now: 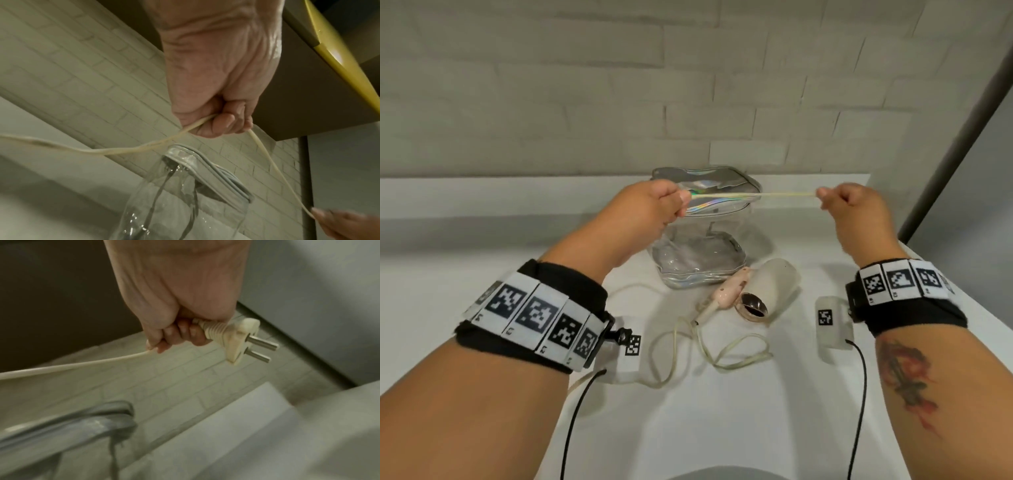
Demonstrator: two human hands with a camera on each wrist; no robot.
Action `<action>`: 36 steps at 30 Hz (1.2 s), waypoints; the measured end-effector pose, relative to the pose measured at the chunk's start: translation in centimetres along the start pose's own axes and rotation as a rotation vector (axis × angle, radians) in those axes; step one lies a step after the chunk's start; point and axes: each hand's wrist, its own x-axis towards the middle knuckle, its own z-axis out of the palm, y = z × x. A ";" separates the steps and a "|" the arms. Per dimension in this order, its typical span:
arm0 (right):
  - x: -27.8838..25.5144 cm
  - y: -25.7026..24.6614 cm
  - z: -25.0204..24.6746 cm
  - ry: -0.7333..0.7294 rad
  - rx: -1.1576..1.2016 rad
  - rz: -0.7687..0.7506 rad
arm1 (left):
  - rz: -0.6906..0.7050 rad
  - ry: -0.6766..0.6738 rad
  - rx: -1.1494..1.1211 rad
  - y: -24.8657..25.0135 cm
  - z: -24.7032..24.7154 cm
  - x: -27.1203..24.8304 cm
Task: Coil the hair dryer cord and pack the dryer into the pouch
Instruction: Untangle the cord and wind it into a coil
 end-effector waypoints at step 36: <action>-2.1 -6.0 4.3 -0.046 -0.171 -0.144 | 0.044 -0.017 0.259 1.8 2.8 -0.3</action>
